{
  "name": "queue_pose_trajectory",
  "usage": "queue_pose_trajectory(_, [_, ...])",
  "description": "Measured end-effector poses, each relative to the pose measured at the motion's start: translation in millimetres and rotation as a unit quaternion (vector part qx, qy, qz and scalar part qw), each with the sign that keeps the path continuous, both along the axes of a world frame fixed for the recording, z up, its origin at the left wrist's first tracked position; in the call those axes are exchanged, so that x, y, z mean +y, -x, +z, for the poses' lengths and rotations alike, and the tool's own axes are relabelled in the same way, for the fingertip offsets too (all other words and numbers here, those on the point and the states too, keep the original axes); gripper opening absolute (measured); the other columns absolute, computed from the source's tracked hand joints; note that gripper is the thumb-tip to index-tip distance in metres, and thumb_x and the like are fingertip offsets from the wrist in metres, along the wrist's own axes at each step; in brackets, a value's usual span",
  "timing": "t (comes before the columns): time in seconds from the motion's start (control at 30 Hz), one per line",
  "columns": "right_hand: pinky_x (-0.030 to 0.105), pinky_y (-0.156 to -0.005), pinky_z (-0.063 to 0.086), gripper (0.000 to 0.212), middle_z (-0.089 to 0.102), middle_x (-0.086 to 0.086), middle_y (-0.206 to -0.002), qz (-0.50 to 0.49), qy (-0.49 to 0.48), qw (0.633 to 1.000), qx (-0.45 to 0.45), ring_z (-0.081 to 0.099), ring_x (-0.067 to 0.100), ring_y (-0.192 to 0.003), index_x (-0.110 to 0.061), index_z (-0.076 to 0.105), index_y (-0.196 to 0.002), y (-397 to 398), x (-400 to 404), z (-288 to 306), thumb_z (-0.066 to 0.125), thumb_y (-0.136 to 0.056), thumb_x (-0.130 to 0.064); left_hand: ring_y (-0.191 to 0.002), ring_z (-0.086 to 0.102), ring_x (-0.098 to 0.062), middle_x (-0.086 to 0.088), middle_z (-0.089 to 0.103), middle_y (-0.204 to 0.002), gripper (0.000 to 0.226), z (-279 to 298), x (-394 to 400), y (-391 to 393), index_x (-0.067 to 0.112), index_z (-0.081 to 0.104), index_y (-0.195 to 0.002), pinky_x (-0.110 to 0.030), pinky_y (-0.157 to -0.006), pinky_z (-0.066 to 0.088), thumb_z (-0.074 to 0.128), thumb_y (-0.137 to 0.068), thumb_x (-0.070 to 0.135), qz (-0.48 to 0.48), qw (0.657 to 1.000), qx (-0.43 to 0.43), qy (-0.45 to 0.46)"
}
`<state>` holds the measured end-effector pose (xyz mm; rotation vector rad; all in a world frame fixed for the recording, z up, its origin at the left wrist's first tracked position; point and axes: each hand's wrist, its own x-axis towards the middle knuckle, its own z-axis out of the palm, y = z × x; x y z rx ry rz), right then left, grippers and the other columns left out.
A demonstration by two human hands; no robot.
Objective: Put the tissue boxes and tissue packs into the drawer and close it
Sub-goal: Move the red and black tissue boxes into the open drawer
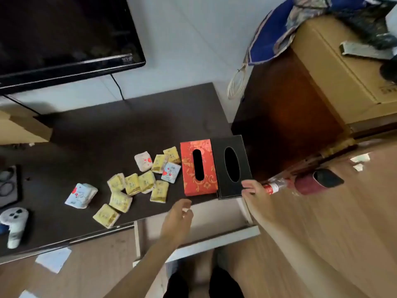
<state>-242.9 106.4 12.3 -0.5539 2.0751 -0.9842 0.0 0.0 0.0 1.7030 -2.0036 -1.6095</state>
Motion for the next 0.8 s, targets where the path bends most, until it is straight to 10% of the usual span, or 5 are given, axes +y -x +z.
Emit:
queue_pose_trajectory(0.3, [0.054, -0.109, 0.05, 0.056, 0.052, 0.011, -0.15, 0.014, -0.076, 0.985, 0.155, 0.051, 0.031, -0.138, -0.013, 0.049, -0.149, 40, -57, -35, 0.069, -0.097, -0.021, -0.114, 0.055, -0.013, 0.006, 0.053, -0.133, 0.043, 8, -55, 79, 0.024, 0.05, -0.133, -0.039, -0.087, 0.053, 0.057, -0.092, 0.037, 0.037, 0.973, -0.026, 0.225])
queue_pose_trajectory(0.63, [0.058, -0.114, 0.044, 0.082, 0.036, 0.01, -0.165, 0.048, -0.114, 0.984, 0.131, 0.038, 0.035, -0.149, -0.015, 0.023, -0.163, 48, -68, -56, 0.067, -0.099, -0.041, -0.152, 0.007, -0.035, -0.011, -0.002, -0.167, 0.134, -29, -85, 143, 0.005, -0.009, -0.156, -0.059, -0.114, 0.024, 0.062, -0.071, 0.08, 0.029, 0.98, -0.173, 0.089])
queue_pose_trajectory(0.8, [0.057, -0.114, 0.044, 0.087, 0.035, 0.008, -0.166, 0.061, -0.127, 0.98, 0.14, 0.038, 0.033, -0.15, -0.016, 0.022, -0.163, 49, -68, -60, 0.07, -0.096, -0.044, -0.153, 0.002, -0.035, -0.011, -0.01, -0.167, 0.143, -38, -78, 151, 0.01, -0.018, -0.156, -0.065, -0.112, 0.02, 0.069, -0.065, 0.079, 0.025, 0.968, -0.228, 0.1])
